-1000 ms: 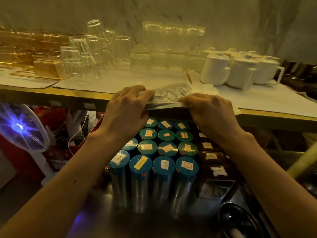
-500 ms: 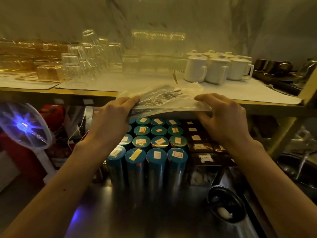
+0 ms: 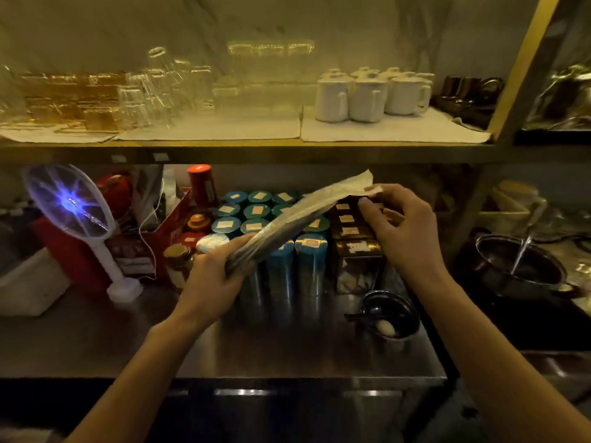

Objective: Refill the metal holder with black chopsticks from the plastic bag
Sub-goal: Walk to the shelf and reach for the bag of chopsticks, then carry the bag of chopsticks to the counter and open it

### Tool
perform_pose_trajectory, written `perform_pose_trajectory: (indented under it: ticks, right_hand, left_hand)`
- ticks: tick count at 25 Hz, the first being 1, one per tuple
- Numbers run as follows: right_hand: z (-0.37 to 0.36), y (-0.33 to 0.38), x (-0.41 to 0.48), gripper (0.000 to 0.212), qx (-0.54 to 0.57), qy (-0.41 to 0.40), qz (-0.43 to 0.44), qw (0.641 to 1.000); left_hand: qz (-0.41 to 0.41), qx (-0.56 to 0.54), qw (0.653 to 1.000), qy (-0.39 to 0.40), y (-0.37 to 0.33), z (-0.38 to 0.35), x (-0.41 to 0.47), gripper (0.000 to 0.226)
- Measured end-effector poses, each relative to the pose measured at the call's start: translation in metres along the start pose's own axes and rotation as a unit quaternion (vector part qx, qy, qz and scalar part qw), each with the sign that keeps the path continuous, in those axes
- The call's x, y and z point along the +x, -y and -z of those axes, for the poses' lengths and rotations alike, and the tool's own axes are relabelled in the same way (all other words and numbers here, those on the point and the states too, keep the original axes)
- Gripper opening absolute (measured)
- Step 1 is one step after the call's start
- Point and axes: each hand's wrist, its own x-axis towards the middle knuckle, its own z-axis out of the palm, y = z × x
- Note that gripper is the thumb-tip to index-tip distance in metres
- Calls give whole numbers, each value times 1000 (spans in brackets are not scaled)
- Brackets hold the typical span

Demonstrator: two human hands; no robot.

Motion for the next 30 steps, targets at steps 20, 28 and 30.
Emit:
perform_pose_trajectory:
  ticks: [20,28,30]
  right_hand:
    - [5,4,-151,49,234,-100,-334,908]
    - [104,-7,-219,30,168,-210,-329,905]
    - [134,-11,-231,30,142,-248,-325,902]
  left_hand:
    - [238,-513,744,355,-13,-69,-70,38]
    - [243,-532,632,508,-104,-158,-81,44]
    - [226,-515,631,534,-130,-183,-84,46]
